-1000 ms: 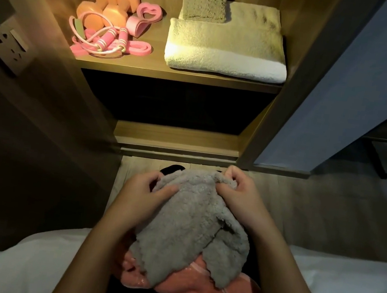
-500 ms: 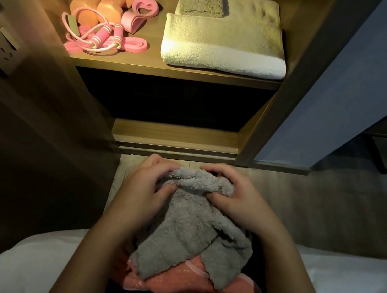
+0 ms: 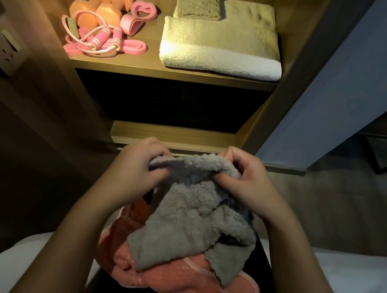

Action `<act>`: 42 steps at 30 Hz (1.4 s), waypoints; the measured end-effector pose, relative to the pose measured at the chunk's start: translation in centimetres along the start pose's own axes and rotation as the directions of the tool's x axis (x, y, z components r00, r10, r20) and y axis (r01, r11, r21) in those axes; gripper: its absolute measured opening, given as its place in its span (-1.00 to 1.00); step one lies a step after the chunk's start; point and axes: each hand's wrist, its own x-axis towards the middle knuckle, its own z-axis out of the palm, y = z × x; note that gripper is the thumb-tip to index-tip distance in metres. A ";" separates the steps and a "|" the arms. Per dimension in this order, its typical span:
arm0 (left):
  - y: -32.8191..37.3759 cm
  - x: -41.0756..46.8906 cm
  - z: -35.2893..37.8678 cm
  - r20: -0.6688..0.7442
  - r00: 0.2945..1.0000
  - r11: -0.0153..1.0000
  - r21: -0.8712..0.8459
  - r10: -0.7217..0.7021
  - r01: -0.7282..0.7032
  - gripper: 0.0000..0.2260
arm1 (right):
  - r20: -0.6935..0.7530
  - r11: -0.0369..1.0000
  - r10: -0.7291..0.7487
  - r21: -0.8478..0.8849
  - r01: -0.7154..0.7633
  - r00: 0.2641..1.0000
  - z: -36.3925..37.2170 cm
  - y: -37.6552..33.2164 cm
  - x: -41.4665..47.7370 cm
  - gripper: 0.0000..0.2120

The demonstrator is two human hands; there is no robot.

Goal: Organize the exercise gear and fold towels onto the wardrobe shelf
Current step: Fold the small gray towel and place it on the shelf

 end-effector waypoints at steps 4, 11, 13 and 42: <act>0.2 1.2 -1.1 -0.130 0.972 0.840 -0.533 -0.197 0.099 -0.93 | -0.016 0.998 -0.043 -0.048 0.042 0.999 -1.7 -1.9 1.4 -0.77; -0.3 3.2 -3.5 -0.292 0.913 0.658 -0.753 -0.285 -0.036 -0.89 | -0.023 0.909 0.039 -0.414 -0.045 0.999 -5.9 -4.7 3.2 -0.86; -0.7 3.4 -4.0 -0.310 0.898 0.656 -0.754 -0.313 -0.032 -0.86 | -0.103 0.904 0.050 -0.419 -0.089 0.993 -7.0 -4.7 3.3 -0.87; -10.0 33.0 -2.6 -0.408 0.828 0.906 -0.338 -0.385 0.254 -0.65 | -0.660 0.965 0.248 0.100 -0.243 0.709 -15.0 6.1 28.2 -0.76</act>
